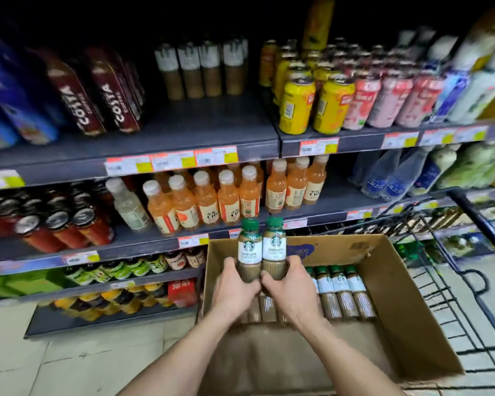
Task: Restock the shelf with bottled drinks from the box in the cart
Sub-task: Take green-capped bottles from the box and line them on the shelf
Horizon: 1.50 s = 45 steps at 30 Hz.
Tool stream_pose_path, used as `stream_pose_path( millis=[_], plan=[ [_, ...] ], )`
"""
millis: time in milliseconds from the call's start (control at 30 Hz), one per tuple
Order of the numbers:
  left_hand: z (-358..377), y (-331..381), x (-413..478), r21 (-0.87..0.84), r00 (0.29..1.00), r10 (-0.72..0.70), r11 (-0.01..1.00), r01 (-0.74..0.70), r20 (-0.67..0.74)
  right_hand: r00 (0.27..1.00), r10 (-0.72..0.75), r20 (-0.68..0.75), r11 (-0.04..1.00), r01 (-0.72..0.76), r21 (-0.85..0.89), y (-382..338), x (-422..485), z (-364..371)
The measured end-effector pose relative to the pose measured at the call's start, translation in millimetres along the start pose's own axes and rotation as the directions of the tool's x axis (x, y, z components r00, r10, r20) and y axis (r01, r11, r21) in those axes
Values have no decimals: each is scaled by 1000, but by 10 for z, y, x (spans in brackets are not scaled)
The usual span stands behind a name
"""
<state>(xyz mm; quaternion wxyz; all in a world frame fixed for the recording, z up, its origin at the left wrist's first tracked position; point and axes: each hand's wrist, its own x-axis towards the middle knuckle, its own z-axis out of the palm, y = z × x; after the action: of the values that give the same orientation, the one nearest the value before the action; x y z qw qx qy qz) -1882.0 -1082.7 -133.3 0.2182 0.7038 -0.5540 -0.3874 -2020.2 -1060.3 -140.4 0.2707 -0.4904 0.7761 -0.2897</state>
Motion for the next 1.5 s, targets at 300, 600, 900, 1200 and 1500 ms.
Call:
stream_pose_path(
  millis=[300, 600, 900, 1200, 1500],
  plan=[
    [-1247, 257, 11, -13, 927, 346, 936, -352, -146, 971, -194, -137, 976, 205, 75, -1220, -137, -102],
    [-1944, 655, 378, 43, 854, 414, 905, -423, -316, 928, -317, -194, 943, 330, 41, -2107, 206, -229],
    [-2366, 1297, 1012, 106, 750, 483, 864, -492, -453, 882, -405, -239, 903, 427, 44, -2697, 1088, -552],
    [-2430, 1376, 1692, 121, 801, 385, 920, -373, -459, 916, -350, -195, 936, 350, -37, -2802, 2172, -501],
    [-2285, 1253, 1913, 159, 777, 452, 890, -428, -438, 944, -301, -131, 953, 293, -79, -2788, 2828, -320]
  ],
)
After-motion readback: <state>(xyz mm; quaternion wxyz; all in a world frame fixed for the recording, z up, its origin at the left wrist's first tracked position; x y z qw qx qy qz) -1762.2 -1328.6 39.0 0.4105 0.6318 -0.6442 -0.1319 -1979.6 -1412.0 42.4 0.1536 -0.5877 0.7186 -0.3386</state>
